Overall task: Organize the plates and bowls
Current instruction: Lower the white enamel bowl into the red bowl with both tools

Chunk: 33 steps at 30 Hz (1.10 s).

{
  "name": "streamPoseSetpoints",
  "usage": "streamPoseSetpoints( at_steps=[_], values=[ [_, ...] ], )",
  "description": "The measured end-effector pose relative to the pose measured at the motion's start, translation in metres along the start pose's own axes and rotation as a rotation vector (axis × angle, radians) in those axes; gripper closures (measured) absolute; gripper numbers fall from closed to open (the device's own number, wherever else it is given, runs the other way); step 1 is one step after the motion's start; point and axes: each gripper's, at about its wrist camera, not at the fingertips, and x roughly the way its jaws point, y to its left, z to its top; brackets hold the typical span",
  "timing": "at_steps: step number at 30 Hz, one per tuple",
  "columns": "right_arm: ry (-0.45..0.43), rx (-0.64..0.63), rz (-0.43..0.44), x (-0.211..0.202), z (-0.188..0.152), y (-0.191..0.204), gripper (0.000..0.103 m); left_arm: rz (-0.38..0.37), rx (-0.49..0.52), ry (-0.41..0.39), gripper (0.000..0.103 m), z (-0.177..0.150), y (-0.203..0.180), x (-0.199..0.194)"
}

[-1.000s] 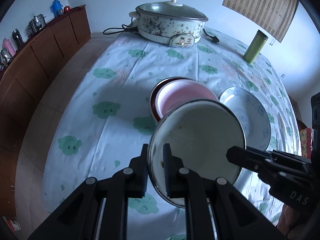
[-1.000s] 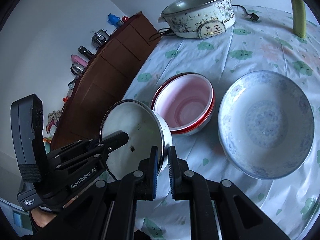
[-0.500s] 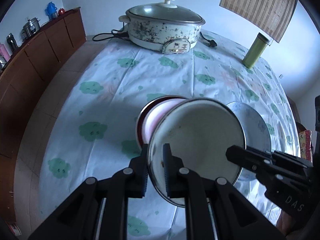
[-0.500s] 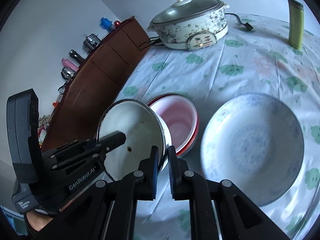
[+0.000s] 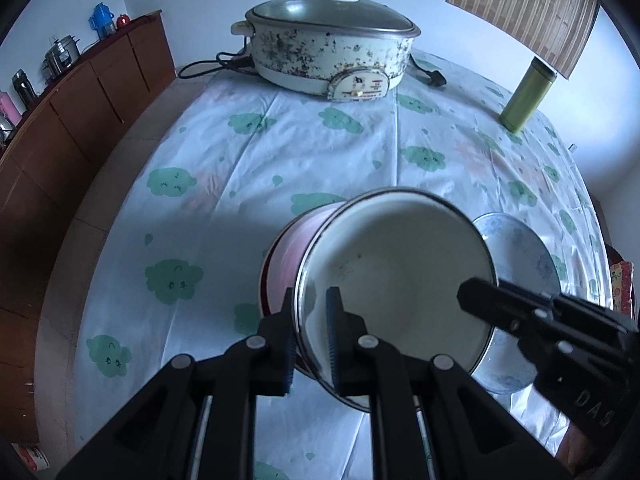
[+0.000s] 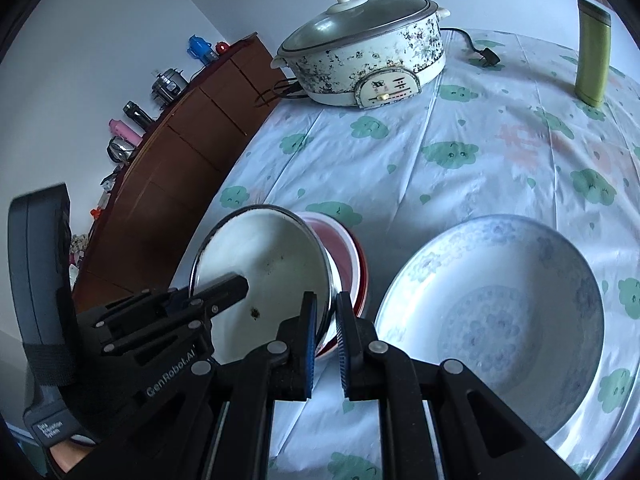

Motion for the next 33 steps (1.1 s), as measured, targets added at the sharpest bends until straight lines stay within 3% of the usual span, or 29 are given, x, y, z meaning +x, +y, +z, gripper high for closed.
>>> streamPoseSetpoints(
  at_steps=[33],
  values=[
    [0.034,-0.036,-0.052,0.022,0.010,-0.002,0.092,0.028,-0.003,0.042,0.093,0.004,-0.001,0.024]
  ],
)
